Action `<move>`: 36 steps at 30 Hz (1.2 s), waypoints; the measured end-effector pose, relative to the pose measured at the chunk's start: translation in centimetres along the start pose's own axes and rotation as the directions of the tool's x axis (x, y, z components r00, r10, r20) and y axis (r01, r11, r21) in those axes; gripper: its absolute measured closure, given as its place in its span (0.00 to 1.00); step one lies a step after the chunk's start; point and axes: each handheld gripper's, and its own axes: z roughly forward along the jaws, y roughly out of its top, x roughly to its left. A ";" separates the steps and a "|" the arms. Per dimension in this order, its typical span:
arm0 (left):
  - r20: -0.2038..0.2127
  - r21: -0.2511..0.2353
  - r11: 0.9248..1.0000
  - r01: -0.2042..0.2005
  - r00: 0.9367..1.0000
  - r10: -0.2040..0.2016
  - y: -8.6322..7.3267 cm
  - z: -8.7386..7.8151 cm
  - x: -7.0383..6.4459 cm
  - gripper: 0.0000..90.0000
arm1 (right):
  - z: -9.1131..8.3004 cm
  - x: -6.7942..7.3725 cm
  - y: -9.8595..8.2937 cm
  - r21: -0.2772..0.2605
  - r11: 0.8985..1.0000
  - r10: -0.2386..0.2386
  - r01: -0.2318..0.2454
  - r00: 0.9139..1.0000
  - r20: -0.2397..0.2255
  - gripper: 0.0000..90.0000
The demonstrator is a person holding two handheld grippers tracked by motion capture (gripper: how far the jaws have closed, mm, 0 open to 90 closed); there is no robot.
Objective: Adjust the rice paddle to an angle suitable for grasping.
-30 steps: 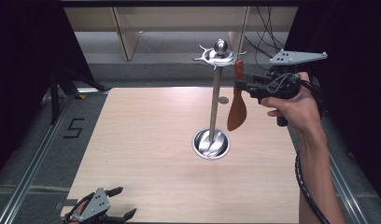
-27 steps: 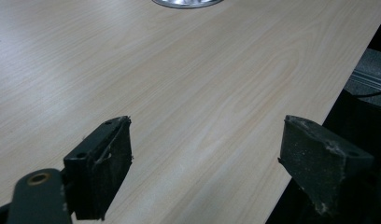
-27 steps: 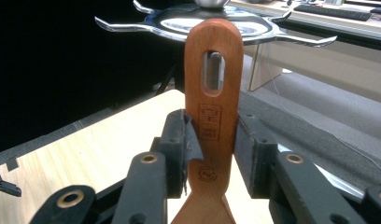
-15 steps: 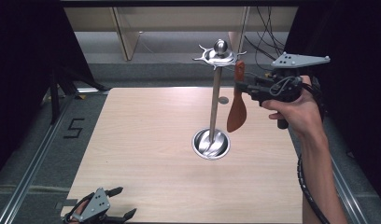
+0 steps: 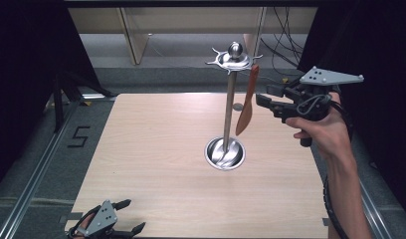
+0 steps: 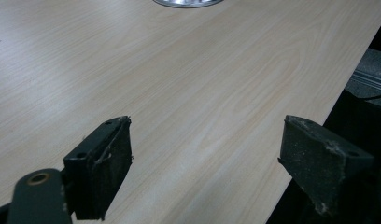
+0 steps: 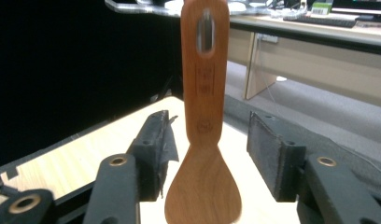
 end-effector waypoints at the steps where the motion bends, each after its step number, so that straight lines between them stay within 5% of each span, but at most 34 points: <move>1: 0.000 0.000 1.000 -0.001 1.000 0.001 0.0 0.0 0.0 0.18 | -0.1 -0.1 -0.2 0.003 1.000 -0.012 0.012 1.000 0.001 0.53; 5: -0.006 0.009 1.000 -0.008 1.000 0.008 0.0 -0.1 0.1 0.18 | -1.1 0.0 -0.9 0.000 1.000 0.013 -0.013 1.000 0.007 0.52; 8: -0.003 0.009 1.000 -0.009 1.000 0.009 0.0 -0.1 0.1 0.18 | -1.7 0.4 -1.9 0.000 1.000 -0.014 0.014 0.999 0.030 0.50; 17: -0.003 0.005 1.000 -0.003 1.000 0.003 0.0 0.0 0.1 0.18 | -1.5 0.9 -4.4 0.035 0.999 -0.008 0.006 0.999 0.042 0.47; 20: -0.008 0.000 1.000 -0.012 1.000 0.012 0.0 0.0 0.2 0.18 | -1.6 1.0 -5.3 0.047 0.999 -0.020 0.017 0.998 0.052 0.47; 21: -0.003 0.012 0.999 -0.047 0.999 0.047 0.1 -0.1 0.4 0.18 | -1.7 1.2 -5.9 0.044 0.999 -0.008 0.006 0.999 0.052 0.47; 25: -0.006 0.012 1.000 -0.010 1.000 0.010 0.0 0.0 0.1 0.18 | -1.9 1.4 -6.8 0.057 0.998 -0.030 0.026 0.997 0.065 0.47; 26: -0.006 0.009 0.999 -0.048 0.999 0.048 0.1 -0.1 0.4 0.18 | -2.0 1.5 -7.2 0.054 0.998 -0.023 0.019 0.997 0.073 0.47; 27: -0.008 0.010 1.000 -0.010 1.000 0.010 0.0 0.0 0.1 0.18 | -2.1 1.6 -7.5 0.052 0.999 -0.013 0.010 0.998 0.066 0.47; 33: -0.018 0.005 0.999 -0.034 0.999 0.034 0.1 -0.1 0.2 0.18 | -2.0 1.8 -9.4 0.046 0.999 0.006 -0.009 0.998 0.067 0.45; 34: -0.002 -0.001 1.000 -0.002 1.000 0.002 0.0 0.0 0.0 0.18 | -1.9 1.5 -9.6 0.066 0.998 -0.025 0.021 0.997 0.072 0.45; 36: -0.002 -0.004 1.000 0.001 1.000 -0.001 0.0 0.0 0.0 0.18 | -1.6 1.4 -10.3 0.082 0.997 -0.019 0.013 0.997 0.073 0.44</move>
